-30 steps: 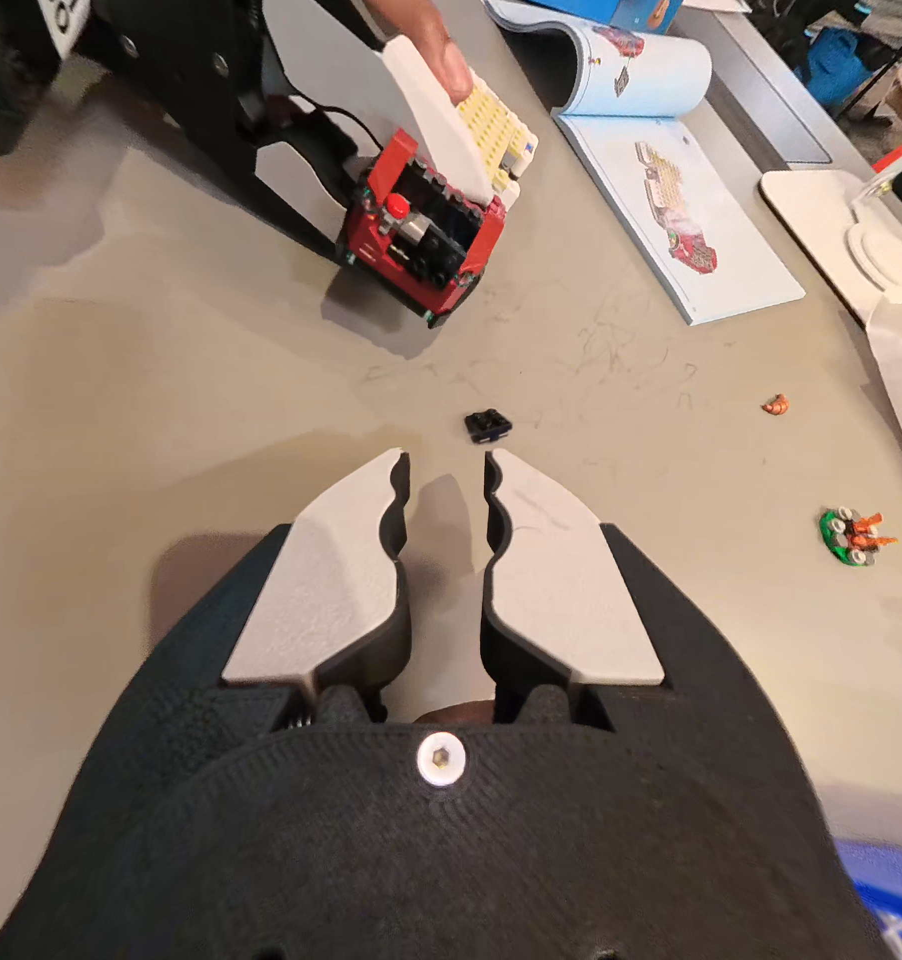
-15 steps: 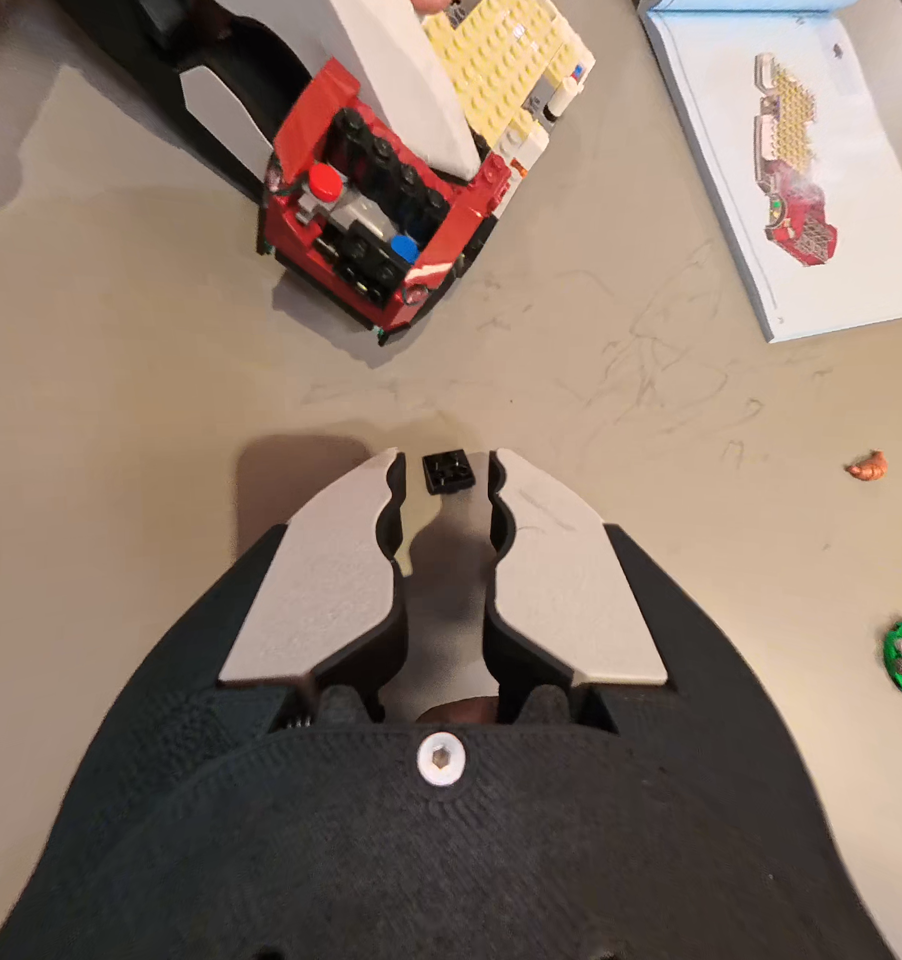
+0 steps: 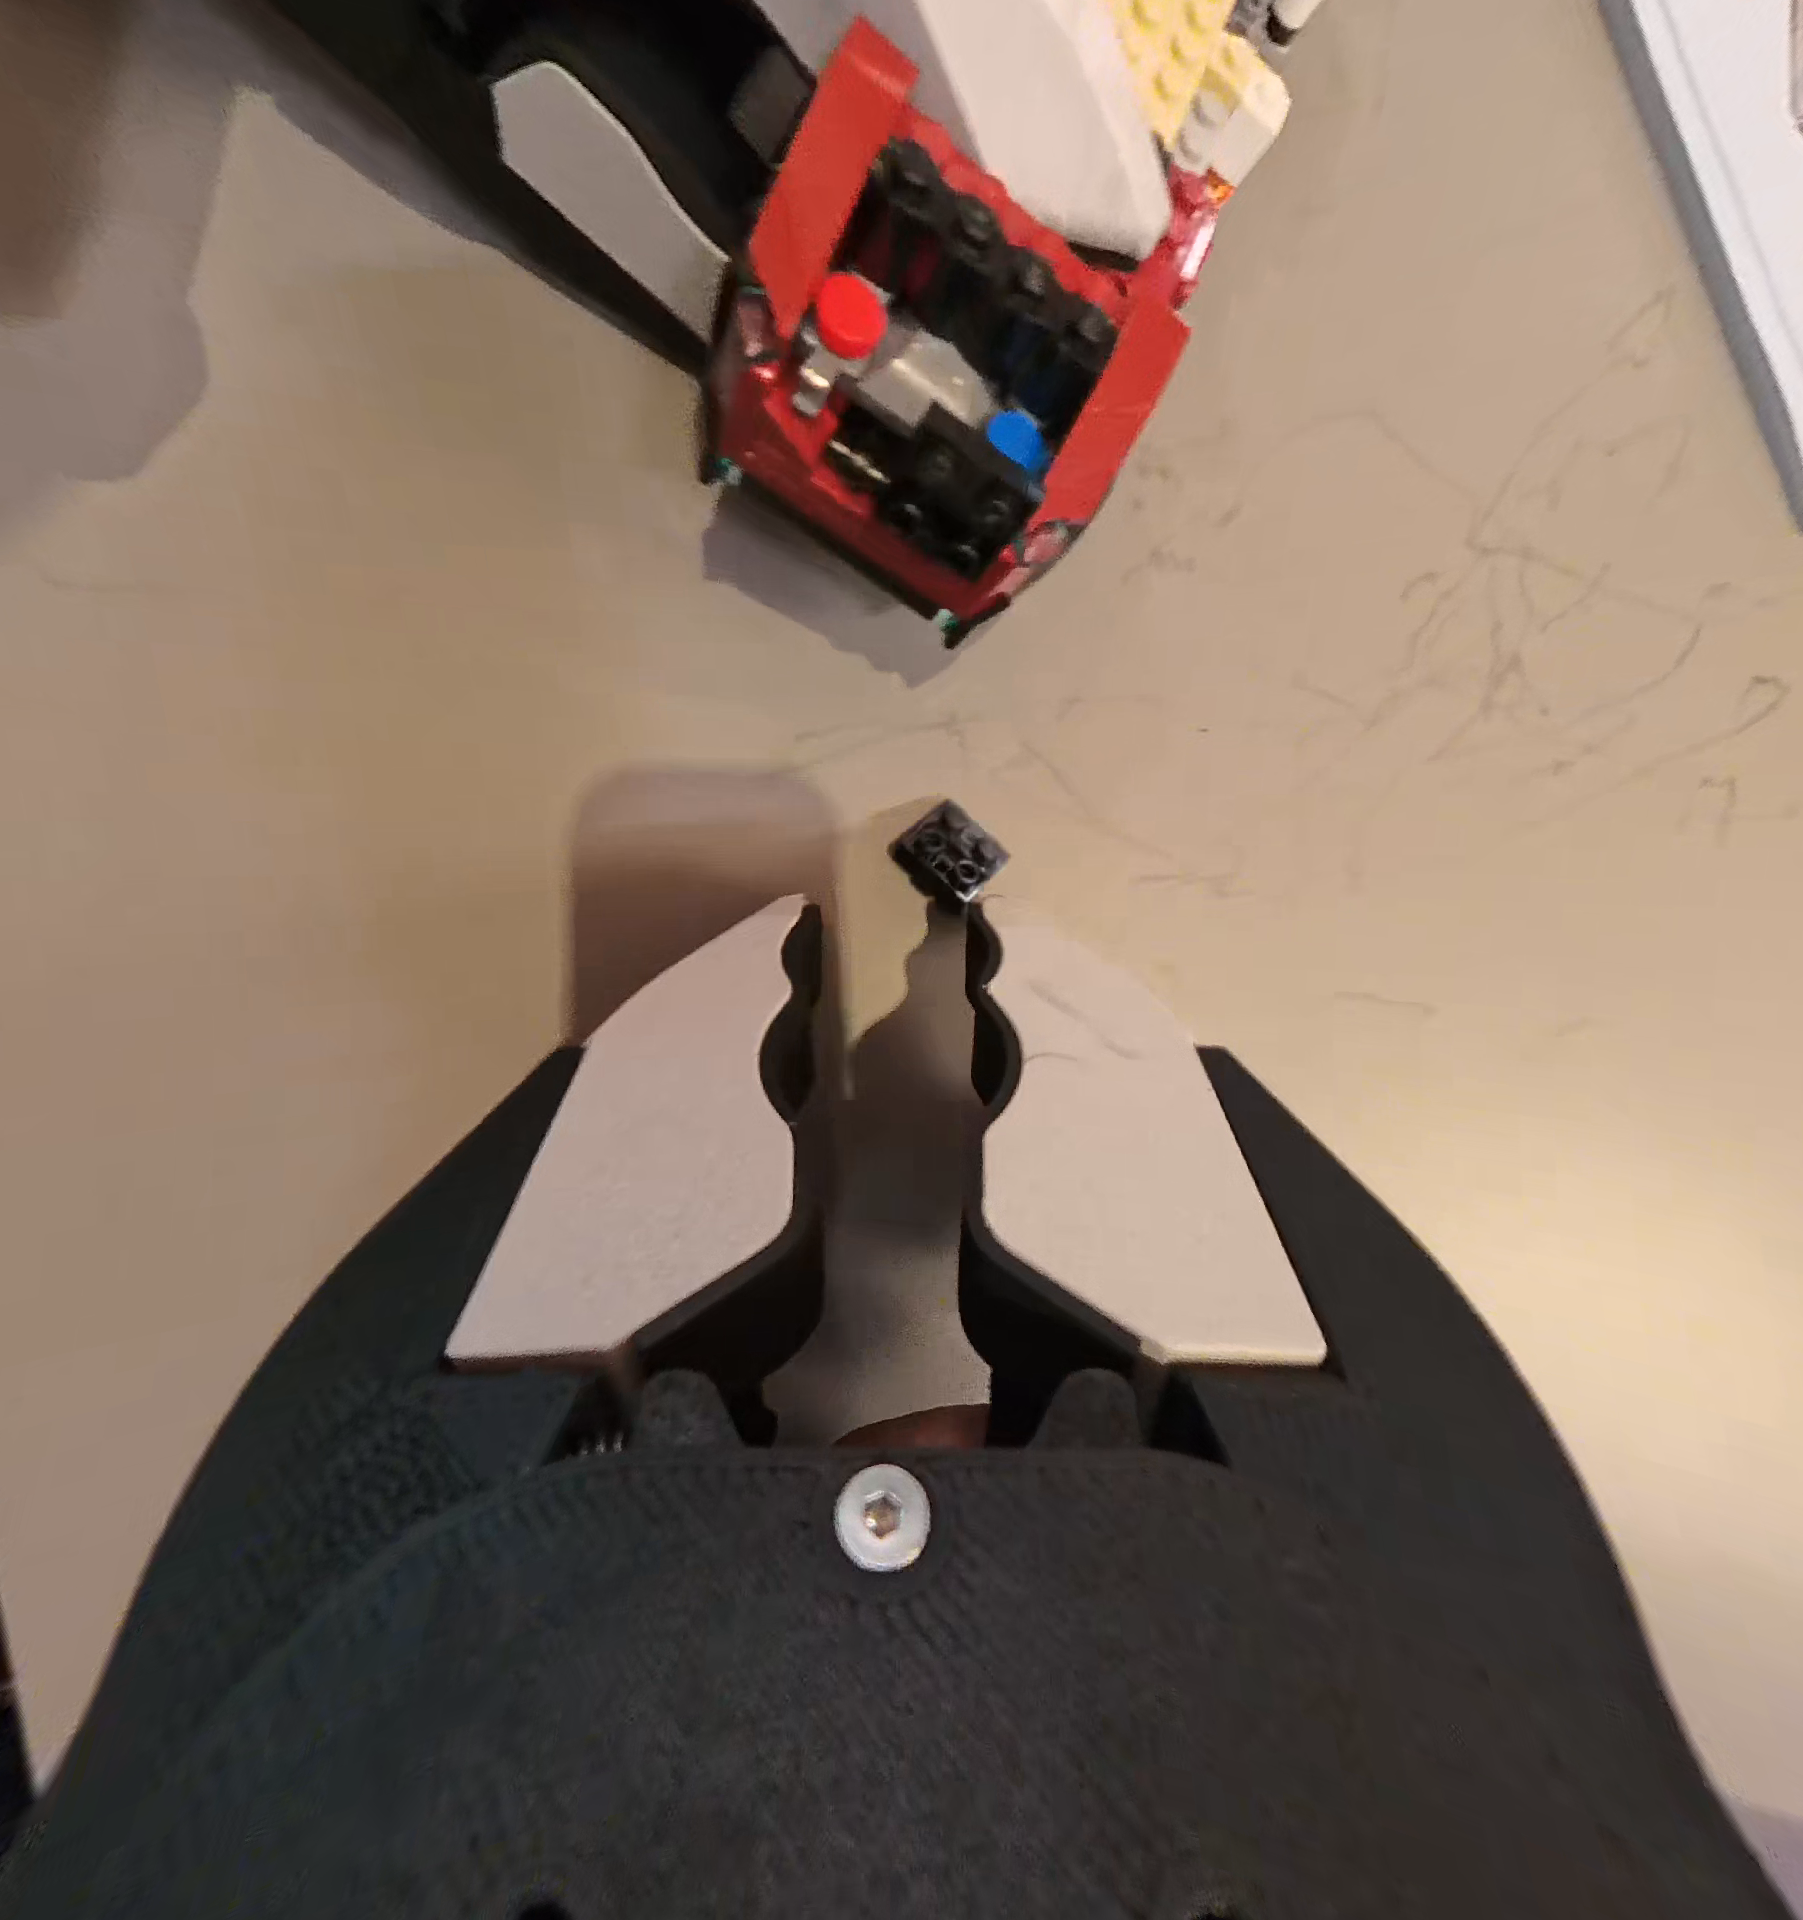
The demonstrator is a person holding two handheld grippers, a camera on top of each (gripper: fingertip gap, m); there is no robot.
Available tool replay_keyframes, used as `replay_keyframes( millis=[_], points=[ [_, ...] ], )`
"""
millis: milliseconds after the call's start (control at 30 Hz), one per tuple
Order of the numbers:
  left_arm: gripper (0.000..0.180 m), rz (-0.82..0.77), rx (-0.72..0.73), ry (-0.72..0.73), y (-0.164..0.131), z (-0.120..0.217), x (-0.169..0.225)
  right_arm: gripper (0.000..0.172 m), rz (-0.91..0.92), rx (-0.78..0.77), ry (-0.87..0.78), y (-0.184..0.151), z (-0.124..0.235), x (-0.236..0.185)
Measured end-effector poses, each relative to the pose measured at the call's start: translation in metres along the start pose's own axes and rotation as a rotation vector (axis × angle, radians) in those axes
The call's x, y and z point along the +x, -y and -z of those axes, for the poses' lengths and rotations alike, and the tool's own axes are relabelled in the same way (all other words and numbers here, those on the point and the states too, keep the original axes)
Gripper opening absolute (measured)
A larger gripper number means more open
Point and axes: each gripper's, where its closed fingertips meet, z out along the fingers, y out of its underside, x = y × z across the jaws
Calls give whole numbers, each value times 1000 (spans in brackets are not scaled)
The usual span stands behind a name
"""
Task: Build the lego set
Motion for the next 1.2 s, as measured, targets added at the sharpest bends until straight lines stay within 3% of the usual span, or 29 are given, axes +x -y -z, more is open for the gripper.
replay_keyframes(
  millis=[367, 533, 1200],
  points=[
    [35, -8, -5, 0, 1, 0, 1, 27, -105, 119, 80, 18, 5, 19],
    [35, -5, -7, -1, 0, 1, 1, 27, -97, 82, 138, 13, -3, 14],
    [35, -3, -3, -6, 1, 1, 0, 24, -42, 100, 121, 14, -2, 11]
  ],
)
